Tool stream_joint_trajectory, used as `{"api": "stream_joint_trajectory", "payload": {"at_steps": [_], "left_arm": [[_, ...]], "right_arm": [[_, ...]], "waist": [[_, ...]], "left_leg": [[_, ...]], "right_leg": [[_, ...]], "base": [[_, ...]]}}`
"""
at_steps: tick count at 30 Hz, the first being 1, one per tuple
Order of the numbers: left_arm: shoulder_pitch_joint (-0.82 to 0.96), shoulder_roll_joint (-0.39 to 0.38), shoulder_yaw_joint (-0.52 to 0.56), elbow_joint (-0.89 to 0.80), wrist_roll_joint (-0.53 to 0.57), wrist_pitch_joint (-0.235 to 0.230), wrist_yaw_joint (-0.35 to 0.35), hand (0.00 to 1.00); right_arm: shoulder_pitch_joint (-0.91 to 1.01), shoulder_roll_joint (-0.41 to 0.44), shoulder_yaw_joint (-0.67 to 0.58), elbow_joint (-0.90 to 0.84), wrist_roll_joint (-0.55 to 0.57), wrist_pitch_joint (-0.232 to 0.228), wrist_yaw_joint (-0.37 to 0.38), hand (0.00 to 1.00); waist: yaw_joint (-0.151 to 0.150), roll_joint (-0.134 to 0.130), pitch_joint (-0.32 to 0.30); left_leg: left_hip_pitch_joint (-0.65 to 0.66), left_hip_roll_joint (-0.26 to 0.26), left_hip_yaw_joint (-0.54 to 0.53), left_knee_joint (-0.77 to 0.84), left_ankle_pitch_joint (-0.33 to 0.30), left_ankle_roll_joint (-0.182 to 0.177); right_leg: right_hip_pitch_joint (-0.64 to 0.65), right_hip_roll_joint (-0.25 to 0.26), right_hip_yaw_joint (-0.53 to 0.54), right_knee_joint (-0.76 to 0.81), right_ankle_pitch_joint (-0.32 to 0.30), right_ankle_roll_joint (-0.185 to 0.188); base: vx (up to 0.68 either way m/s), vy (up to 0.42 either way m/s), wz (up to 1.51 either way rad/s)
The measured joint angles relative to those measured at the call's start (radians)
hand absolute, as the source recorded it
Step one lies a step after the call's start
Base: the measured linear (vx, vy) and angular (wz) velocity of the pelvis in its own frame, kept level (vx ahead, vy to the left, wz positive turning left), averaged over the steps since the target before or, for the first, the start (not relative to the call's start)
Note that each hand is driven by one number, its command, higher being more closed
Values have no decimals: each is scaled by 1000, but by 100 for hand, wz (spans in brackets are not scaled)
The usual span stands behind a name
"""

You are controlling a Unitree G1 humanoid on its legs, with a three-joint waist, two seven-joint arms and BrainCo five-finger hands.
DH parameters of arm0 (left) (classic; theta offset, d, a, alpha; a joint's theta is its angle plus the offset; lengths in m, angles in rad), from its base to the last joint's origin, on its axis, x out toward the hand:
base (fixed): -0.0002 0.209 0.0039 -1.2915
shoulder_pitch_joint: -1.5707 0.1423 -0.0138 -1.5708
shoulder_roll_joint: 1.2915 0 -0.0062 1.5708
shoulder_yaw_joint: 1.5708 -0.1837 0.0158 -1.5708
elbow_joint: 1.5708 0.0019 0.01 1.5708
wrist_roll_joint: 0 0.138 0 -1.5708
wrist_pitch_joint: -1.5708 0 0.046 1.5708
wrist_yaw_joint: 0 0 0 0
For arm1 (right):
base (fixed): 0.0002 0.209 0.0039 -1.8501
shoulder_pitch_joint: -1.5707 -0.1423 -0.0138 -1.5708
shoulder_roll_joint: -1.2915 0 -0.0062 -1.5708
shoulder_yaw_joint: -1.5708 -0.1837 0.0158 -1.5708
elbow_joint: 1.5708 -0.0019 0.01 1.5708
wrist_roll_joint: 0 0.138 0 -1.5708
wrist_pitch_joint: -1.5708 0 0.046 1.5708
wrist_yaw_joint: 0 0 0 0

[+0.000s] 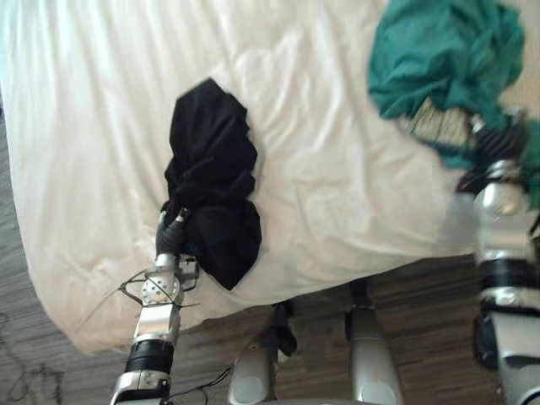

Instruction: Tidy the bed and pick cloth on bed and put in laundry

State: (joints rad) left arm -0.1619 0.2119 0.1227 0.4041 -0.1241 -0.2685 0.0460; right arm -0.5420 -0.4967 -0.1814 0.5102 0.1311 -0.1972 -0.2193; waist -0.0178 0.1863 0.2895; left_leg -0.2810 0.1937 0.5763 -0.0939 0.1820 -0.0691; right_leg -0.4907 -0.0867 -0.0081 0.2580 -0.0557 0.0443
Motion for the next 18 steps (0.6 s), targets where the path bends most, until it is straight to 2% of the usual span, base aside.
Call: {"api": "stream_joint_trajectory", "payload": {"at_steps": [1,3,4,5,6,7,10,12,13,14,15,16,17,18], "left_arm": [[11,-14,-4,0,0,7,0,100],[18,-40,-15,0,-1,25,0,100],[31,-54,-35,-1,-2,42,-2,100],[39,-55,-42,-1,-2,47,-2,100],[65,-61,-62,-3,-7,60,-7,100],[91,-81,-83,-4,-23,69,-16,100],[151,-129,-110,-16,-44,76,-27,100],[180,-143,-130,-35,-61,87,-28,100],[203,-158,-132,-42,-65,89,-29,100],[209,-164,-133,-41,-67,91,-29,100],[226,-181,-133,-39,-72,98,-28,100],[232,-201,-133,-39,-81,105,-26,100],[233,-208,-133,-39,-82,109,-26,100],[245,-227,-133,-41,-94,112,-18,100]], "right_arm": [[73,51,-1,-28,44,-10,5,100],[160,108,-1,-57,72,-20,11,100],[222,160,0,-65,75,-22,24,100],[243,179,3,-65,75,-21,28,100],[293,220,19,-64,75,-19,45,100],[347,246,40,-63,75,-20,59,100],[420,268,43,-46,71,-24,82,100],[452,250,38,-18,67,-25,88,100],[478,245,27,-7,67,-24,88,100],[492,246,22,-2,67,-24,88,100],[529,246,22,5,64,-23,88,100],[562,243,18,-3,59,-23,88,100],[575,247,12,-7,54,-21,88,100],[633,257,-6,-26,30,-9,86,100]], "waist": [[-1,-19,-18],[-3,-41,-24],[-13,-68,-24],[-15,-82,-24],[-24,-110,-33],[-25,-123,-40],[-29,-126,-46],[-38,-125,-48],[-53,-128,-59],[-57,-135,-66],[-56,-149,-86],[-55,-143,-89],[-56,-145,-91],[-55,-151,-103]], "left_leg": [[15,1,-2,0,0,0],[49,-1,-3,3,-4,-6],[75,-9,4,33,-8,-6],[82,-12,8,52,-9,-4],[87,-15,16,107,-23,16],[87,-14,20,168,-50,21],[89,-17,-5,213,-63,33],[106,-24,-18,191,-71,36],[112,-15,23,230,-144,73],[112,-3,59,286,-185,86],[116,20,136,405,-252,92],[110,36,184,453,-277,114],[107,32,200,471,-278,118],[101,15,192,477,-266,141]], "right_leg": [[25,-2,-17,2,-11,-2],[77,-14,-47,9,-33,-2],[127,-35,-75,28,-60,-2],[146,-43,-81,36,-70,-2],[188,-65,-108,50,-92,-3],[235,-80,-145,57,-114,0],[317,-103,-240,61,-145,2],[365,-113,-309,59,-161,0],[396,-124,-364,57,-170,-4],[404,-133,-383,60,-173,-3],[429,-156,-426,74,-173,-3],[445,-165,-477,104,-173,-4],[451,-167,-498,119,-174,-5],[461,-196,-552,161,-173,-6]], "base": [[103,-61,30],[111,-35,53],[93,-8,67],[107,-17,79],[90,-37,81],[108,-36,83],[44,-6,89],[2,30,102],[23,65,109],[149,98,95],[202,93,78],[194,100,76],[131,99,103],[79,103,95]]}}
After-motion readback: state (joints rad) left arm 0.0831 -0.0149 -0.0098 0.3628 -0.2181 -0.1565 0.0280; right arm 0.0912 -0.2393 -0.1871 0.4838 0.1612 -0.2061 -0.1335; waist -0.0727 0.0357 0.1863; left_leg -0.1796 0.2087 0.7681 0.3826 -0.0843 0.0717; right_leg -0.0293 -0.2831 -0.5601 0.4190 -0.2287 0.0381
